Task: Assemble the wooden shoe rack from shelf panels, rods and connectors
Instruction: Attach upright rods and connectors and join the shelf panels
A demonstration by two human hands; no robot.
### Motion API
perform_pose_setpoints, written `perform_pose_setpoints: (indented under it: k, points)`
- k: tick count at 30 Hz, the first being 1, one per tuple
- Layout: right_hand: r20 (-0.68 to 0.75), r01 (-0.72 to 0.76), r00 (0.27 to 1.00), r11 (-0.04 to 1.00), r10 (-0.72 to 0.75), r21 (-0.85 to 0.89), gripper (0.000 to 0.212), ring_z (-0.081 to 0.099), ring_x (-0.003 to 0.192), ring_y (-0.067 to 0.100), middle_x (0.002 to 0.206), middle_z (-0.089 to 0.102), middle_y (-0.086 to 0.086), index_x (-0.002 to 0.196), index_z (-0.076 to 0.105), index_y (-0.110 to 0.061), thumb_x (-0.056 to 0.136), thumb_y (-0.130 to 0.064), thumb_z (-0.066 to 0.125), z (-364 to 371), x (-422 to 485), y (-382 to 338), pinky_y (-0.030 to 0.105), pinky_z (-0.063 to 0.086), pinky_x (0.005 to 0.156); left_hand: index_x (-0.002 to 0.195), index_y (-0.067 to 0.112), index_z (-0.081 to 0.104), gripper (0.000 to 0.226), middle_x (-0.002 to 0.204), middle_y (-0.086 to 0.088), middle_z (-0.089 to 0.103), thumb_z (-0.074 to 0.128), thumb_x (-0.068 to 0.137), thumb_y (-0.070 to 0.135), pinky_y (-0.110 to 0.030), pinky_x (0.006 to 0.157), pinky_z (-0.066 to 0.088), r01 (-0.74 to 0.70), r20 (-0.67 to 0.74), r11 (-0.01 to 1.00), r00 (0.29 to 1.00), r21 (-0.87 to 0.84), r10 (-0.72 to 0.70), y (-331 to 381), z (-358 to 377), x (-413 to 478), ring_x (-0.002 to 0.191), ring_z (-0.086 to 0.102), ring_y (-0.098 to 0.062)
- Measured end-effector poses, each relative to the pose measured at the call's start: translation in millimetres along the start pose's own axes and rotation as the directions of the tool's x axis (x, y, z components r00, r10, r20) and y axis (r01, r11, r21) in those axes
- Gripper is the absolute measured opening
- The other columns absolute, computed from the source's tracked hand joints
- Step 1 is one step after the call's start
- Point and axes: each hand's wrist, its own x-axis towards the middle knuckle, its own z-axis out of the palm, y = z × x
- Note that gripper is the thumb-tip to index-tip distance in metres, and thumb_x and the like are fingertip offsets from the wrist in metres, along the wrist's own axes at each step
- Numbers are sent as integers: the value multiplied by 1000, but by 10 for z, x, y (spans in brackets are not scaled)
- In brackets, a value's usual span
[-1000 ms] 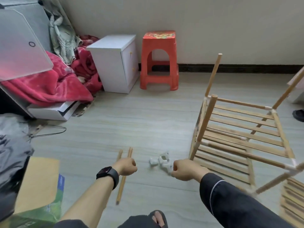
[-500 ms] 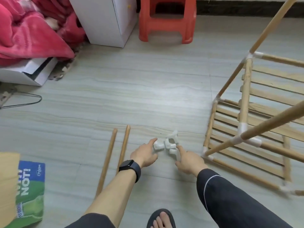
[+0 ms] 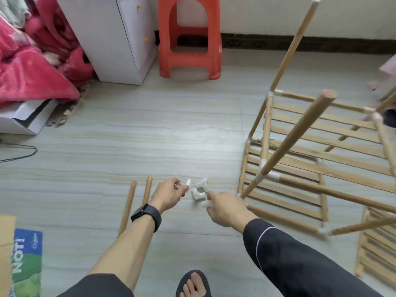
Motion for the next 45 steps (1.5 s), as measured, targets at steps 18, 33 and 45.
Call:
perform_pose_setpoints:
  k: [18, 33, 45]
  points:
    - [-905, 323, 425, 936, -15, 137, 18, 59, 72, 18, 88, 61, -1, 117, 58, -27, 100, -33, 58, -3419, -2652, 54, 29, 47, 67, 117, 19, 67, 27, 90, -7, 72, 50, 96, 22, -36, 70, 56, -256, -40, 376, 868, -890, 495, 2899, -1369, -2310, 78, 71, -26]
    - [-523, 523, 818, 70, 240, 850, 43, 59, 85, 19, 104, 63, 8, 114, 69, -16, 83, -46, 74, -3144, -2648, 847, 29, 48, 71, 118, 12, 71, 42, 85, -2, 67, 65, 82, 33, -34, 74, 48, -98, 52, 230, 820, -968, 569, 3410, -706, -2411, 70, 63, -18]
    - [-574, 423, 809, 556, 124, 716, 39, 69, 78, 13, 102, 70, 4, 105, 67, -29, 85, -62, 69, -3070, -2048, 815, 22, 52, 61, 112, 31, 78, 39, 113, 8, 75, 70, 84, 56, -28, 77, 47, -340, -138, 442, 893, -830, 428, 3273, -548, -2038, 91, 63, -14]
